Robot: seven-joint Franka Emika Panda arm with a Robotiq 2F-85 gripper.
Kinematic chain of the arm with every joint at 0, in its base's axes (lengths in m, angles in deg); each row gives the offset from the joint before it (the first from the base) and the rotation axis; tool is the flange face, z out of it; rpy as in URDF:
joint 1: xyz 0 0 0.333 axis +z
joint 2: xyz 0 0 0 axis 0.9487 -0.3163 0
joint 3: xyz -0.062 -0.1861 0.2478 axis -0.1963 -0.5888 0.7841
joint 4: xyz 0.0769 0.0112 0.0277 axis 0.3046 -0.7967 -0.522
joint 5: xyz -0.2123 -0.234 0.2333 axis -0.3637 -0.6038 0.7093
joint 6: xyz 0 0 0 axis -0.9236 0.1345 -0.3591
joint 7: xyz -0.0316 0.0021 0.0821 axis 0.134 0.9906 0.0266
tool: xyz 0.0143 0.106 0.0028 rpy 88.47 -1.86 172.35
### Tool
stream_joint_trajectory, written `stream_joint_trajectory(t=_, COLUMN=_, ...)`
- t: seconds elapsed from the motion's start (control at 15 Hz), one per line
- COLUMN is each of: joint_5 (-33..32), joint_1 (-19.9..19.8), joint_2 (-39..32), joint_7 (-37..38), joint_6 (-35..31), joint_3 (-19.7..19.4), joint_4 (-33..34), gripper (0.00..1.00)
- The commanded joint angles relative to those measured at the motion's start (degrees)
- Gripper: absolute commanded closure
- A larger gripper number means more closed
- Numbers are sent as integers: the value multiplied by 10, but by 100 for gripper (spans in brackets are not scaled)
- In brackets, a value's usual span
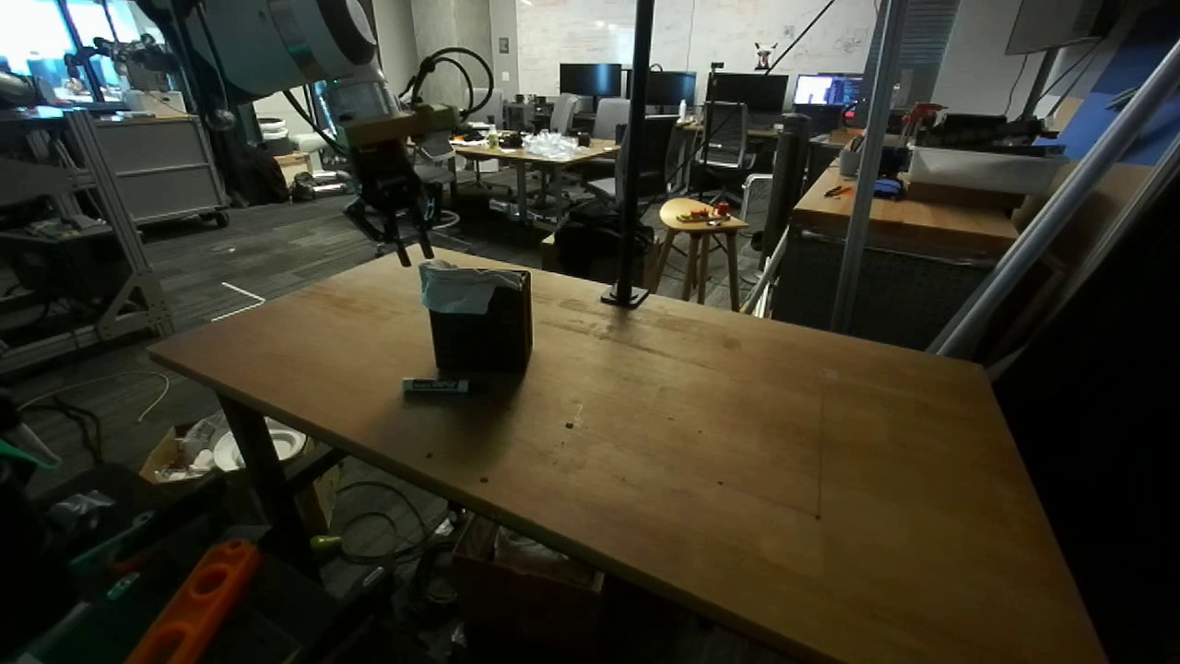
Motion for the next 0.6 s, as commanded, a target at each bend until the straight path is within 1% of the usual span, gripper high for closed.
stream_joint_trajectory(t=0.0, joint_5=0, joint_1=-6, joint_2=-8, joint_7=-8, joint_6=-11, joint_3=-2, joint_4=13, gripper=65)
stream_joint_trajectory(t=0.07, joint_5=1, joint_1=-8, joint_2=-10, joint_7=-7, joint_6=-13, joint_3=-2, joint_4=13, gripper=65)
stream_joint_trajectory(t=0.13, joint_5=2, joint_1=-9, joint_2=-11, joint_7=-7, joint_6=-14, joint_3=-2, joint_4=14, gripper=69)
stream_joint_trajectory(t=0.2, joint_5=3, joint_1=-10, joint_2=-13, joint_7=-6, joint_6=-15, joint_3=-3, joint_4=14, gripper=70)
stream_joint_trajectory(t=0.27, joint_5=3, joint_1=-11, joint_2=-13, joint_7=-6, joint_6=-18, joint_3=-3, joint_4=14, gripper=73)
stream_joint_trajectory(t=0.33, joint_5=4, joint_1=-12, joint_2=-15, joint_7=-6, joint_6=-20, joint_3=-3, joint_4=14, gripper=66)
stream_joint_trajectory(t=0.4, joint_5=5, joint_1=-13, joint_2=-16, joint_7=-5, joint_6=-23, joint_3=-4, joint_4=14, gripper=62)
stream_joint_trajectory(t=0.53, joint_5=8, joint_1=-16, joint_2=-18, joint_7=-5, joint_6=-25, joint_3=-4, joint_4=14, gripper=59)
